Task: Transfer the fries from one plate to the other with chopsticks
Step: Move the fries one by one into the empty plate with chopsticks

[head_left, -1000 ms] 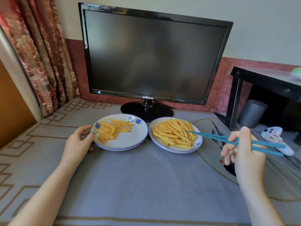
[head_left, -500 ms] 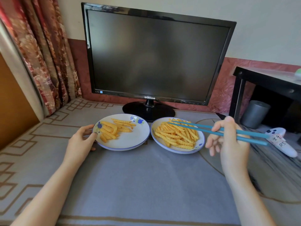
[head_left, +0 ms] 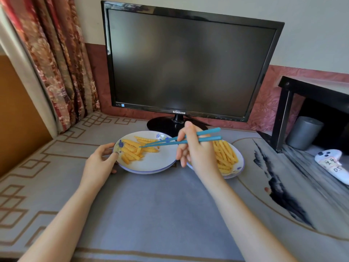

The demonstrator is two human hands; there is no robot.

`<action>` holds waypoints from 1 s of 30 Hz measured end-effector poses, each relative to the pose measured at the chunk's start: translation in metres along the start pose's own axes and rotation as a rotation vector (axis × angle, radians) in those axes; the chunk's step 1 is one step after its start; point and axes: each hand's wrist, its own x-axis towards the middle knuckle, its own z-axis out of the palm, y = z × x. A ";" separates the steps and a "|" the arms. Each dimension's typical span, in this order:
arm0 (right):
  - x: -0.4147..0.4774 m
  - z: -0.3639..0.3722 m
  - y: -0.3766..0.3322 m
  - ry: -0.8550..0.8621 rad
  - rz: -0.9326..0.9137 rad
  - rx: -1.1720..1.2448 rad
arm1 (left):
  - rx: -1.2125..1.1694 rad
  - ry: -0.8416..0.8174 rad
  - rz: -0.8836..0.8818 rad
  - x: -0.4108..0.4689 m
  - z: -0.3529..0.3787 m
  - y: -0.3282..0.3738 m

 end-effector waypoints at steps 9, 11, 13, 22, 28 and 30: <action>0.013 0.025 0.018 0.006 0.057 -0.032 | -0.012 -0.001 0.000 0.000 0.000 0.001; 0.013 0.026 0.018 0.040 0.074 -0.030 | -0.014 -0.004 -0.005 0.000 -0.001 0.001; 0.011 0.026 0.017 0.087 0.081 -0.014 | -0.019 -0.005 -0.009 0.000 -0.001 0.001; 0.007 0.012 0.010 0.188 0.051 0.039 | -0.023 -0.001 -0.006 -0.001 0.000 0.002; -0.002 -0.009 -0.008 0.258 0.042 0.023 | -0.020 -0.002 -0.004 -0.002 -0.001 0.002; -0.005 -0.023 -0.015 0.310 0.021 -0.001 | -0.025 -0.002 -0.004 -0.001 0.000 0.002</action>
